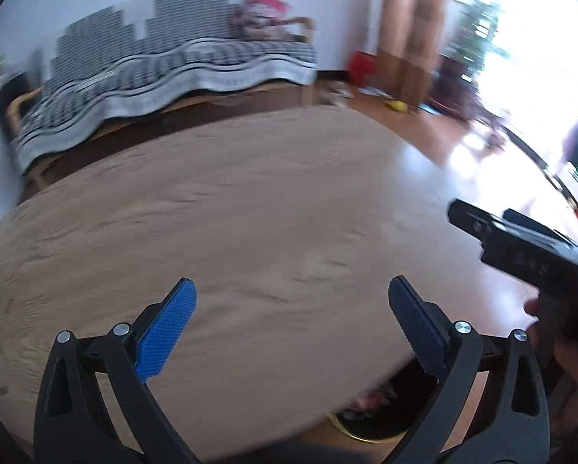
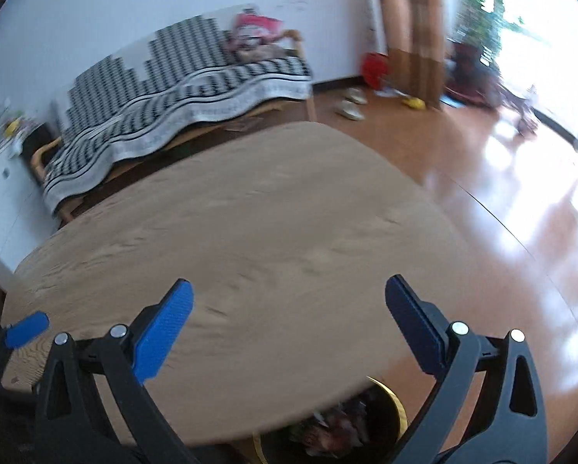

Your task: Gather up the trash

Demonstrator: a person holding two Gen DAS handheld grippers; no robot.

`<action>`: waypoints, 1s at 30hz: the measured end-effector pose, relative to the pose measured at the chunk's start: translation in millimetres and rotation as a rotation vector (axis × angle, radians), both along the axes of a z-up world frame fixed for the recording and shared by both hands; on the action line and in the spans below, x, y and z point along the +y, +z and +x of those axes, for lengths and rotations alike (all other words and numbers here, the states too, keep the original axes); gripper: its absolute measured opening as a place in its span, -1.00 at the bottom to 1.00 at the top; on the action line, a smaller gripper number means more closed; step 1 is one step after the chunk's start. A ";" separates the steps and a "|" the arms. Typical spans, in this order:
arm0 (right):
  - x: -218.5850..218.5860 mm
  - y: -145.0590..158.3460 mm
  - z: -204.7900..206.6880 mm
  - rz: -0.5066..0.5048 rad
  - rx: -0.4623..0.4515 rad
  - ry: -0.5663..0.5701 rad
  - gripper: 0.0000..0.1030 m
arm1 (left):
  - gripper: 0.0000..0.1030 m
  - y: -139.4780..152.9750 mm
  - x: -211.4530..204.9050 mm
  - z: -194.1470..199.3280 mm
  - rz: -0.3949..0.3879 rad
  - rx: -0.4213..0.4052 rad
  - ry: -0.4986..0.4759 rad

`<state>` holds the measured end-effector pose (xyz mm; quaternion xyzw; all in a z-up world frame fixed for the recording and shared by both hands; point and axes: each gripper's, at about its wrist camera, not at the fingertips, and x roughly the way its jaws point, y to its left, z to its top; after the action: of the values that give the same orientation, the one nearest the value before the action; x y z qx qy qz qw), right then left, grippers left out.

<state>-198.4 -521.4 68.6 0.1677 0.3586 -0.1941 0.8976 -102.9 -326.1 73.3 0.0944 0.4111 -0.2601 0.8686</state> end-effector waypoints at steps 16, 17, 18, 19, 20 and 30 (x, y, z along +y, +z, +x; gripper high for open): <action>160.8 -46.8 170.4 0.001 0.025 0.332 0.86 | 0.88 -48.8 158.5 114.5 0.081 -0.038 0.391; 159.8 -46.4 172.4 -0.002 0.012 0.321 0.86 | 0.88 -48.9 159.0 117.0 0.078 -0.037 0.392; 158.6 -44.4 175.3 -0.011 -0.001 0.304 0.86 | 0.88 -48.7 160.6 118.8 0.072 -0.041 0.391; 156.7 -42.7 175.7 -0.025 -0.012 0.288 0.86 | 0.87 -49.3 162.9 123.0 0.073 -0.059 0.394; 154.0 -43.1 176.1 -0.027 -0.015 0.283 0.86 | 0.88 -50.1 164.0 125.7 0.082 -0.070 0.398; 122.0 -70.8 172.5 0.079 0.065 0.209 0.86 | 0.88 -64.0 175.2 155.0 0.094 -0.072 0.431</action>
<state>-25.9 -399.4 -2.2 0.1583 0.4102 -0.0906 0.8935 52.1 -150.8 9.4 0.0537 0.4021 -0.0454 0.9129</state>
